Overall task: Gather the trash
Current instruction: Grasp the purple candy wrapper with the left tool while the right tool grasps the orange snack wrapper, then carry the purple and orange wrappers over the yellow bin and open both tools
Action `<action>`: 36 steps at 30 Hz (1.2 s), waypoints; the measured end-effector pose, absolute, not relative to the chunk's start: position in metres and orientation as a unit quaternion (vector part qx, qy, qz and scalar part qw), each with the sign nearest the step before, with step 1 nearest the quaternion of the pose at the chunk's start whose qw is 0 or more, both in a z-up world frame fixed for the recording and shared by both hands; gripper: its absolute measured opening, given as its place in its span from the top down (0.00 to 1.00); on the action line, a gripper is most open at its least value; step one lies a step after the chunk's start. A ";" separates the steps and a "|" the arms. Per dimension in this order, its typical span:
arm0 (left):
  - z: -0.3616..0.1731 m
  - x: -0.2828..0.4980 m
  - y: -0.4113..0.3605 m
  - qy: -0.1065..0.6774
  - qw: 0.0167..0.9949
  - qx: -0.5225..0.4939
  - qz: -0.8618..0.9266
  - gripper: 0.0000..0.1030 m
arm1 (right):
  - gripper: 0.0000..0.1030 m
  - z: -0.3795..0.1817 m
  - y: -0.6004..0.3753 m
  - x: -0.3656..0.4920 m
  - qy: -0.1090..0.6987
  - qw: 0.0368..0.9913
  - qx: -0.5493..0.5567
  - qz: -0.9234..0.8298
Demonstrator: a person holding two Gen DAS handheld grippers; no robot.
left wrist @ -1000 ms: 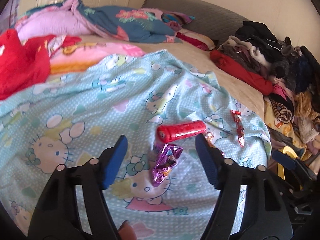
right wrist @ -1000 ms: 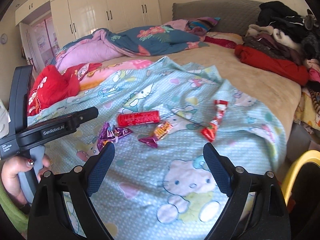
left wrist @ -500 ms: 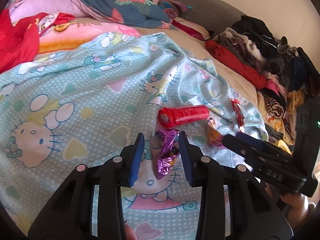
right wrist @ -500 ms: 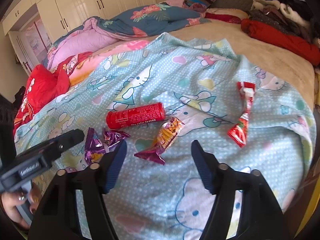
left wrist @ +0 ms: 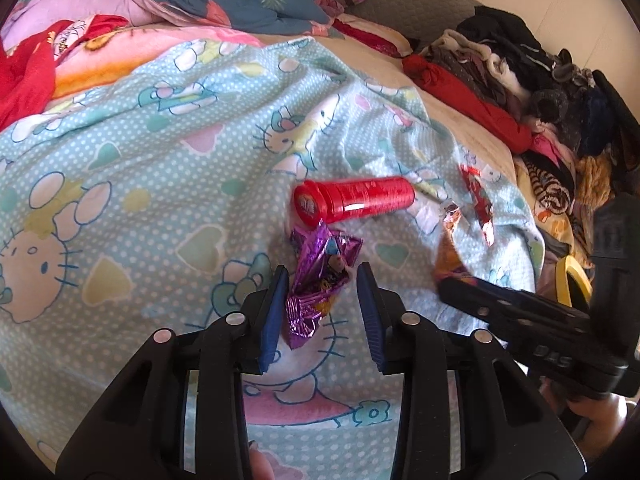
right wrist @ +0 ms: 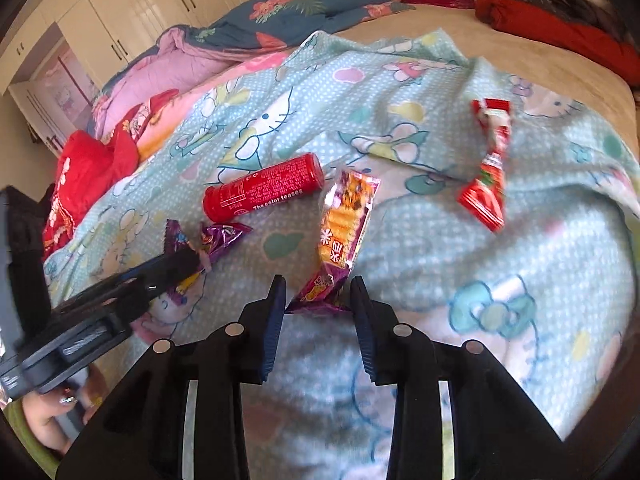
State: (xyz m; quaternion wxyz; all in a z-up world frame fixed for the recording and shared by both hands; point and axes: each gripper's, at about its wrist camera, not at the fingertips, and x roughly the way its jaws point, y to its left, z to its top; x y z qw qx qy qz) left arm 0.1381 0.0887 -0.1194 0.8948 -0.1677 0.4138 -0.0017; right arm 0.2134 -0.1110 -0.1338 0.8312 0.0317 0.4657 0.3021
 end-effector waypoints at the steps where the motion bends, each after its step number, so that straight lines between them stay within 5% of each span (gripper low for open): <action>1: -0.121 0.138 0.086 0.418 0.894 -0.164 -0.002 0.80 | 0.69 -0.132 -0.115 0.210 0.466 0.831 0.036 0.302; 36: -0.039 0.128 -0.024 0.346 0.925 -0.107 -0.112 0.87 | 0.70 -0.052 -0.240 0.163 0.368 0.882 0.110 0.274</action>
